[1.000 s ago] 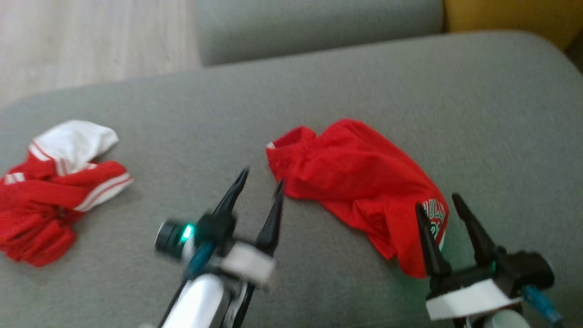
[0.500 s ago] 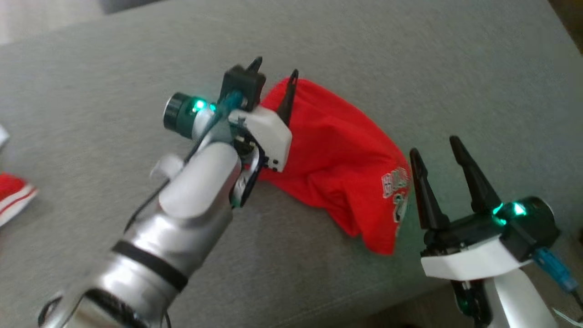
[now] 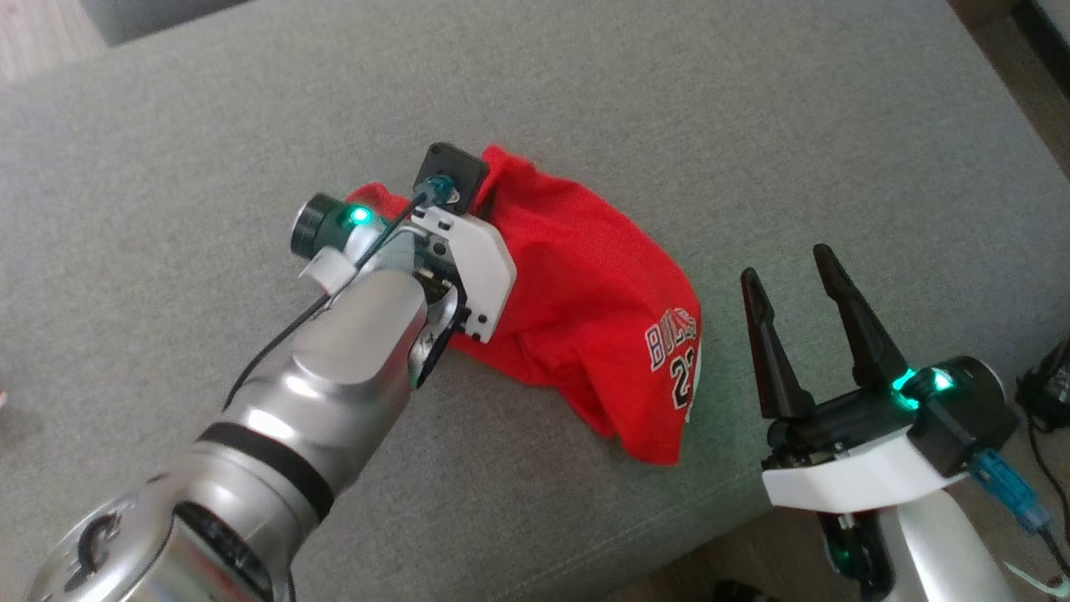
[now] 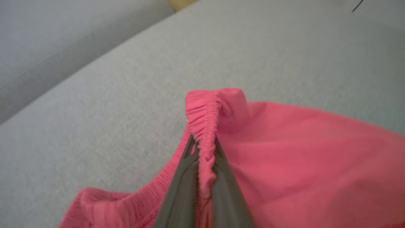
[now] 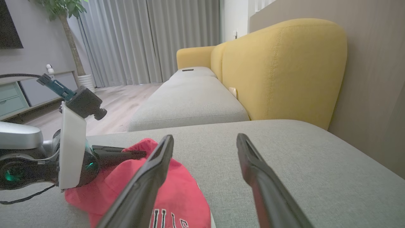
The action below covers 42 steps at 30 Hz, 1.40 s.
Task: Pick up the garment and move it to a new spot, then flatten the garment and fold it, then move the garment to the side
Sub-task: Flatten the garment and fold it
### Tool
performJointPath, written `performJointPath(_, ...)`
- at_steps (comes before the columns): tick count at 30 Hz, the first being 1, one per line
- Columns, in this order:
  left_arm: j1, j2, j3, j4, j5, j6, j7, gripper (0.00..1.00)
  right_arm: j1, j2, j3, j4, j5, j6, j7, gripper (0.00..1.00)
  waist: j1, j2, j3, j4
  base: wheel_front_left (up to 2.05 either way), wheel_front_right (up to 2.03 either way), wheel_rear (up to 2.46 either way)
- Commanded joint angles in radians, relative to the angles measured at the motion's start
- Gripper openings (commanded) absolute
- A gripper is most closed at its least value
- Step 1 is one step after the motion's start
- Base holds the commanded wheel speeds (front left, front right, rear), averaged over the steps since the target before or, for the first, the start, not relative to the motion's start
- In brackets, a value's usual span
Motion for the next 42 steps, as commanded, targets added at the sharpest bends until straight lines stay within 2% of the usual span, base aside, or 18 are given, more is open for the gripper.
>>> performJointPath(1,-0.072,0.009,0.015,-0.03,-0.004,0.002,-0.047,0.0,-0.002,0.003,0.021,-0.024,0.003,-0.001,-0.006,1.0,-0.0002,0.0,-0.017,0.0,0.0,0.0,0.0)
performJointPath(6,-0.152,0.009,0.027,-0.071,-0.033,-0.012,-0.198,0.0,0.019,0.016,0.027,-0.01,-0.007,-0.001,-0.006,1.0,-0.0002,0.0,-0.082,-0.008,0.0,0.0,0.0)
performJointPath(9,-0.2,0.009,0.04,-0.116,-0.036,-0.016,-0.239,0.0,0.042,0.018,0.03,-0.003,-0.016,-0.001,-0.006,1.0,-0.0002,0.0,-0.127,-0.006,0.0,0.0,0.0)
performJointPath(14,-0.215,0.011,0.114,-0.253,0.016,0.025,-0.249,0.0,0.076,0.021,0.002,-0.009,-0.028,-0.001,-0.006,1.0,-0.0002,0.0,-0.168,0.017,0.0,0.0,0.0)
performJointPath(18,-0.056,0.041,0.178,-0.415,0.117,0.061,-0.249,0.0,0.096,0.022,-0.007,-0.016,-0.037,-0.001,-0.006,1.0,-0.0002,0.0,-0.176,0.046,0.0,0.0,0.0)
performJointPath(21,0.212,0.063,0.229,-0.557,0.206,0.075,-0.249,0.0,0.109,0.016,-0.013,-0.023,-0.04,-0.001,-0.006,1.0,-0.0002,0.0,-0.169,0.084,0.0,0.0,0.0)
performJointPath(23,0.337,0.067,0.238,-0.597,0.259,0.069,-0.249,0.0,0.112,0.011,-0.018,-0.027,-0.041,-0.001,-0.006,1.0,-0.0002,0.0,-0.163,0.105,0.0,0.0,0.0)
performJointPath(27,0.523,0.064,0.218,-0.533,0.31,0.001,-0.249,0.0,0.112,-0.003,-0.026,-0.033,-0.043,-0.001,-0.006,1.0,-0.0002,0.0,-0.158,0.146,0.0,0.0,0.0)
performJointPath(28,0.55,0.059,0.217,-0.511,0.316,-0.014,-0.249,0.27,0.111,-0.005,-0.027,-0.033,-0.043,-0.001,-0.006,1.0,-0.0002,0.0,-0.16,0.154,0.0,0.0,0.0)
performJointPath(29,0.55,0.059,0.217,-0.511,0.316,-0.014,-0.249,0.27,0.111,-0.005,-0.027,-0.033,-0.043,-0.001,-0.006,1.0,-0.0002,0.0,-0.16,0.154,0.0,0.0,0.0)
performJointPath(30,0.569,0.054,0.218,-0.499,0.327,-0.023,-0.249,0.86,0.111,-0.008,-0.026,-0.032,-0.044,-0.001,-0.006,1.0,-0.0002,0.0,-0.161,0.161,0.0,0.0,0.0)
performJointPath(31,0.589,0.048,0.227,-0.492,0.33,-0.027,-0.249,1.0,0.11,-0.009,-0.025,-0.031,-0.045,-0.001,-0.006,1.0,-0.0002,0.0,-0.163,0.167,0.0,0.0,0.0)
performJointPath(38,0.697,0.024,0.298,-0.524,0.348,-0.02,-0.249,1.0,0.12,-0.007,-0.03,-0.025,-0.047,-0.001,-0.006,1.0,-0.0002,0.0,-0.193,0.197,0.0,0.0,0.0)
performJointPath(42,0.73,0.017,0.305,-0.529,0.338,-0.031,-0.249,1.0,0.131,-0.002,-0.028,-0.025,-0.05,-0.001,-0.006,1.0,-0.0002,0.0,-0.205,0.2,0.0,0.0,0.0)
